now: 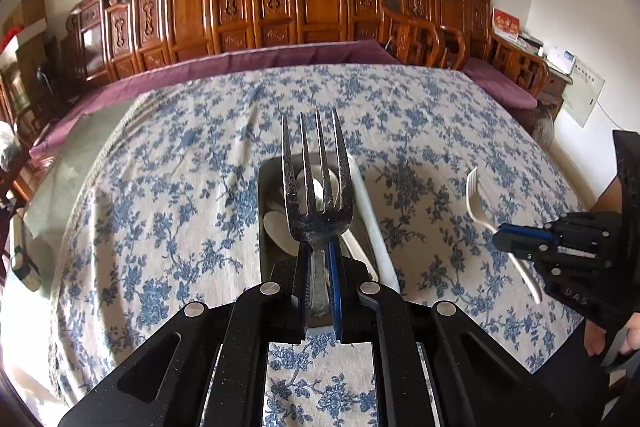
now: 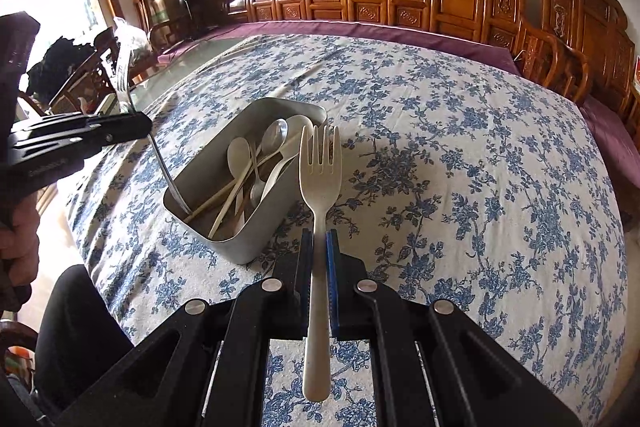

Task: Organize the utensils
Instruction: 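Carry the steel fork over the tray with the left tool while the right carries the white fork, then lower the steel fork into the grey tray and open the left tool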

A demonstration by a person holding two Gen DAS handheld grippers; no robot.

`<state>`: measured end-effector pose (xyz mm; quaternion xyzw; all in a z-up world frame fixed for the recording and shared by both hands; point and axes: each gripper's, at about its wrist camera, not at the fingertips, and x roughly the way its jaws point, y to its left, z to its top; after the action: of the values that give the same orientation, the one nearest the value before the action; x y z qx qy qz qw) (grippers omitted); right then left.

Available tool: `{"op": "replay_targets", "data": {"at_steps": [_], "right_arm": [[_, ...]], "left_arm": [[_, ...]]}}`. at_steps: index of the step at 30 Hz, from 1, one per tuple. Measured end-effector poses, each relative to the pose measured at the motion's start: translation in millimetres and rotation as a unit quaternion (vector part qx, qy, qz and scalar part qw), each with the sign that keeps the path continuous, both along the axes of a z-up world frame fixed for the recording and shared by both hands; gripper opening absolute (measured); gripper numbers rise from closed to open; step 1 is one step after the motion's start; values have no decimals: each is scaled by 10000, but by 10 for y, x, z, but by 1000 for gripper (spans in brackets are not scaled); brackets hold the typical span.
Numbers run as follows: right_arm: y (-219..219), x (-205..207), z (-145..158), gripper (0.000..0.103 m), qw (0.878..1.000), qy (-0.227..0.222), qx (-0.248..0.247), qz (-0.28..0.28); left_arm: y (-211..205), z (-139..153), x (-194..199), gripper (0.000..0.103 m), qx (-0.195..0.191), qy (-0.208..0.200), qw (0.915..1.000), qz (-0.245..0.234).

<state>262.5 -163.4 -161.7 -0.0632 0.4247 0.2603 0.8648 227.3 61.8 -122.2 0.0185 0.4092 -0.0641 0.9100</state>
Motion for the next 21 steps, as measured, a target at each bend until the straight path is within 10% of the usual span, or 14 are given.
{"op": "replay_targets", "data": {"at_steps": [21], "right_arm": [[196, 153, 31, 8, 9999, 10, 86, 132]], "left_arm": [[-14, -486, 523, 7, 19, 490, 9988, -81]]}}
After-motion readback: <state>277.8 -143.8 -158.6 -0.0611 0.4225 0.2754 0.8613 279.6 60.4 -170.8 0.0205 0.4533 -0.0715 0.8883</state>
